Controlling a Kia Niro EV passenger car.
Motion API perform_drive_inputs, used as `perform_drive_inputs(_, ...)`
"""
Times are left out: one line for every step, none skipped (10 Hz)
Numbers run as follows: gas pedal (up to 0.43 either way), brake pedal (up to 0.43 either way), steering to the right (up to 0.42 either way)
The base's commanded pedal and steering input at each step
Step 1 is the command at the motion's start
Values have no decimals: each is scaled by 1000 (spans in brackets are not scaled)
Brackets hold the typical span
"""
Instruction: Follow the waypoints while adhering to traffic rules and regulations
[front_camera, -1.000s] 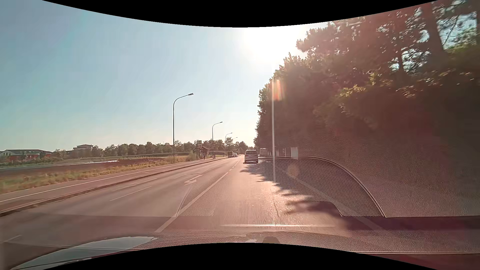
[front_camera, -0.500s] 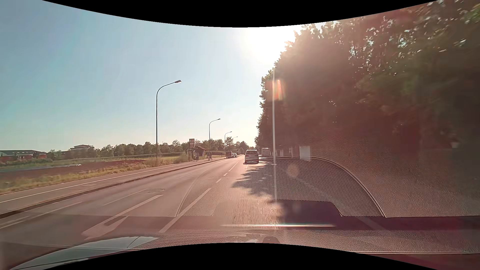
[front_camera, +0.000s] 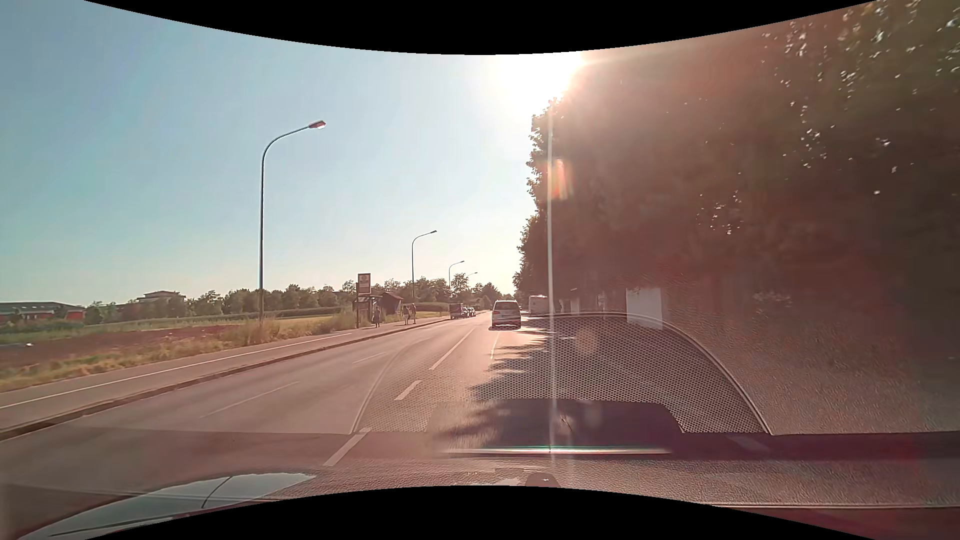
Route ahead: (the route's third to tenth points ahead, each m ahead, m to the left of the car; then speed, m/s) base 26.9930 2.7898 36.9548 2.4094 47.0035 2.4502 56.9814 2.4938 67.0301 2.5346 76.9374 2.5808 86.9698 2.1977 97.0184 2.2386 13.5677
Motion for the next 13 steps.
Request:
perform_drive_inputs(150,6,-7)
perform_drive_inputs(150,6,-6)
perform_drive_inputs(150,0,-4)
perform_drive_inputs(150,6,-4)
perform_drive_inputs(150,0,-3)
perform_drive_inputs(150,6,-2)
perform_drive_inputs(150,0,-2)
perform_drive_inputs(150,0,-2)
perform_drive_inputs(150,6,-2)
perform_drive_inputs(150,0,-2)
perform_drive_inputs(150,0,-2)
perform_drive_inputs(138,6,-2)
perform_drive_inputs(138,6,-2)
